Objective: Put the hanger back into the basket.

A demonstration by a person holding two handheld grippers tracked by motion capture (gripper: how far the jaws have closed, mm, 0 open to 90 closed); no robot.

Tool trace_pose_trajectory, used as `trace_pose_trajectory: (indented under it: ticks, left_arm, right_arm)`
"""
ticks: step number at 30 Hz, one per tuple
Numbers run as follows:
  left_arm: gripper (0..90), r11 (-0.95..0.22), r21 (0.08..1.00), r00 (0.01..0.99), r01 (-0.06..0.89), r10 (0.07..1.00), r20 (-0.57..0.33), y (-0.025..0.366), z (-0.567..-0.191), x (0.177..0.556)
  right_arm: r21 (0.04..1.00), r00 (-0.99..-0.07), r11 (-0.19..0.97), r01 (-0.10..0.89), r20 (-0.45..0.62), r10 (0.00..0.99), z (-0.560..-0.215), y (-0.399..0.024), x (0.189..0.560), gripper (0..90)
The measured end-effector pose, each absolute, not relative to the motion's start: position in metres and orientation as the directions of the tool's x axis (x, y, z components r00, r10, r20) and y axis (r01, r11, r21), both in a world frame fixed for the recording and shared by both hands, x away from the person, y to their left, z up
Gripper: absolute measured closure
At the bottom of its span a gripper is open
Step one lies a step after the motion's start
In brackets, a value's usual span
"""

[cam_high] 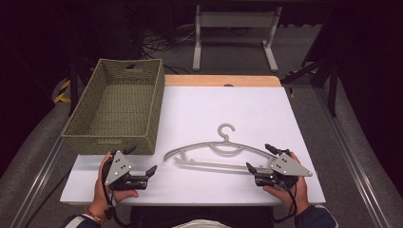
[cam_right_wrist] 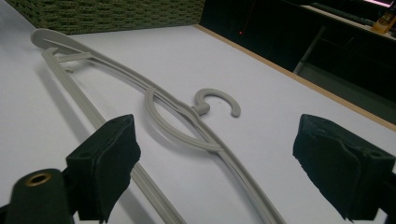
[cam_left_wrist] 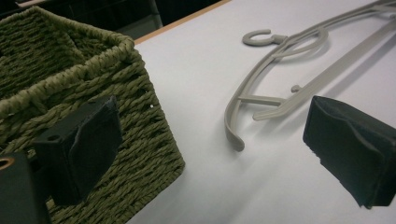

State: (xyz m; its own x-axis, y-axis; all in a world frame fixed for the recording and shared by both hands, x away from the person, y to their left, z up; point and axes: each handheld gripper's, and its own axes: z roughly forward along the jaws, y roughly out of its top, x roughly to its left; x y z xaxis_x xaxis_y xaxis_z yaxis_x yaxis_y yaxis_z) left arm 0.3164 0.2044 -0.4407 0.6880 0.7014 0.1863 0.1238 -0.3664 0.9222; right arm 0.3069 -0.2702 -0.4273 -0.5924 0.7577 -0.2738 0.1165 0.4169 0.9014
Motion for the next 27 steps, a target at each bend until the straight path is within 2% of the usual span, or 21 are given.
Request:
trace_pose_trajectory:
  ticks: [10,16,21,27]
  left_arm:
    - [5.7,-0.382,0.913,0.709,0.141,0.683,0.176,0.208,-0.444,0.316]
    - [6.5,-0.382,0.912,0.714,0.150,0.680,0.167,0.208,-0.444,0.318]
    - [7.5,-0.390,0.907,0.723,0.161,0.672,0.161,0.208,-0.446,0.319]
    - [8.5,-0.403,0.901,0.735,0.160,0.658,0.164,0.205,-0.447,0.319]
  right_arm:
    - [0.896,-0.602,0.421,0.140,-0.261,0.755,-0.425,-0.267,0.312,13.7]
    - [0.865,-0.615,0.454,0.214,-0.242,0.750,-0.421,-0.270,0.322,17.0]
    - [0.835,-0.662,0.469,0.289,-0.179,0.728,-0.412,-0.276,0.339,22.1]
    - [0.693,-0.713,0.606,0.390,-0.190,0.676,-0.405,-0.270,0.365,32.1]
